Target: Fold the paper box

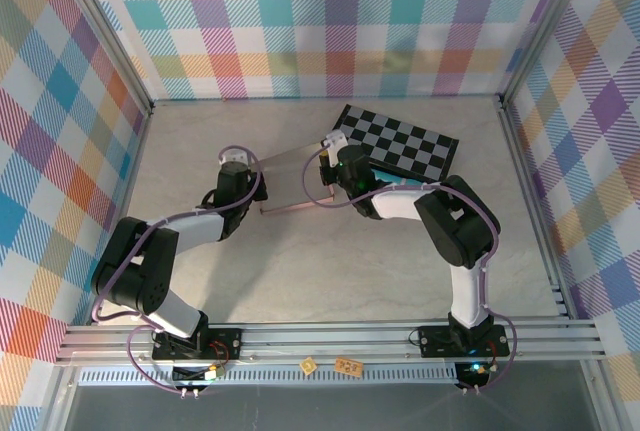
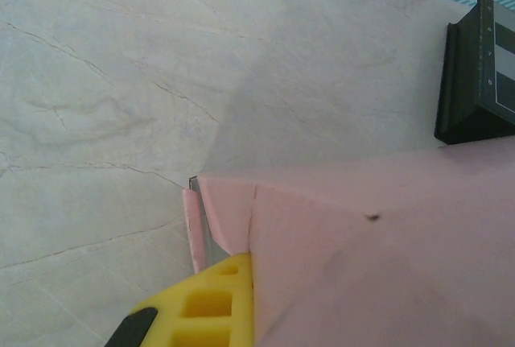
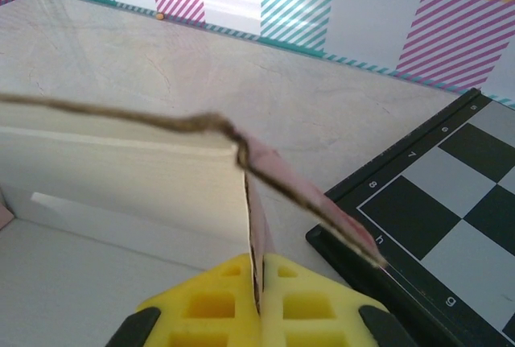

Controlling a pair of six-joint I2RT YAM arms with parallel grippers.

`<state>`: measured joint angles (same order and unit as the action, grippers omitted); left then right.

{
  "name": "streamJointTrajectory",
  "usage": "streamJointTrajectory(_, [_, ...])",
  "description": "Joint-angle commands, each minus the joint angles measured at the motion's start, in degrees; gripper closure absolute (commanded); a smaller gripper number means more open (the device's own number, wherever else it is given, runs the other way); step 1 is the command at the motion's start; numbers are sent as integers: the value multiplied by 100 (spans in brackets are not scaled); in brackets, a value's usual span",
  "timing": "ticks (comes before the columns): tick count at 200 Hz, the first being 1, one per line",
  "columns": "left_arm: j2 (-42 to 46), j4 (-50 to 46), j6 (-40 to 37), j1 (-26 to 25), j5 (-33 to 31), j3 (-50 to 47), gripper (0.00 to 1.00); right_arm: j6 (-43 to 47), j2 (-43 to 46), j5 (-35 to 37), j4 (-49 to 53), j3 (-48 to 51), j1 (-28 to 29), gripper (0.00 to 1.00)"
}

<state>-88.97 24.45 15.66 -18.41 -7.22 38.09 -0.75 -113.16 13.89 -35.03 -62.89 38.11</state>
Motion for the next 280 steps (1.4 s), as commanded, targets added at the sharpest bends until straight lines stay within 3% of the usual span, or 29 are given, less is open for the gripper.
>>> streamJointTrajectory(1, [-15,-310,53,-195,205,-238,100,-132,93,-212,283,78,171,90])
streamJointTrajectory(35, [-61,-540,-62,-250,96,-267,100,-446,358,-253,787,-30,171,85])
streamJointTrajectory(101, [-147,-923,-195,-338,36,-16,100,-1794,1389,-970,2194,-4,170,54])
streamJointTrajectory(144, [-171,-983,-186,-356,28,43,100,-2843,2432,-1528,3108,248,175,38])
streamJointTrajectory(178, [-235,-1109,-193,-397,62,156,100,-3083,2835,-1659,3818,-147,162,33])
streamJointTrajectory(211, [-317,-1335,-199,-465,72,335,100,-3261,2729,-1487,4722,-1041,36,32])
streamJointTrajectory(244, [-419,-1639,-116,-561,99,495,100,-4232,2054,-1822,6094,-1931,-439,44])
streamJointTrajectory(280, [211,-2549,533,-720,-6,596,69,-5024,1757,-2445,6697,-1943,-794,53])
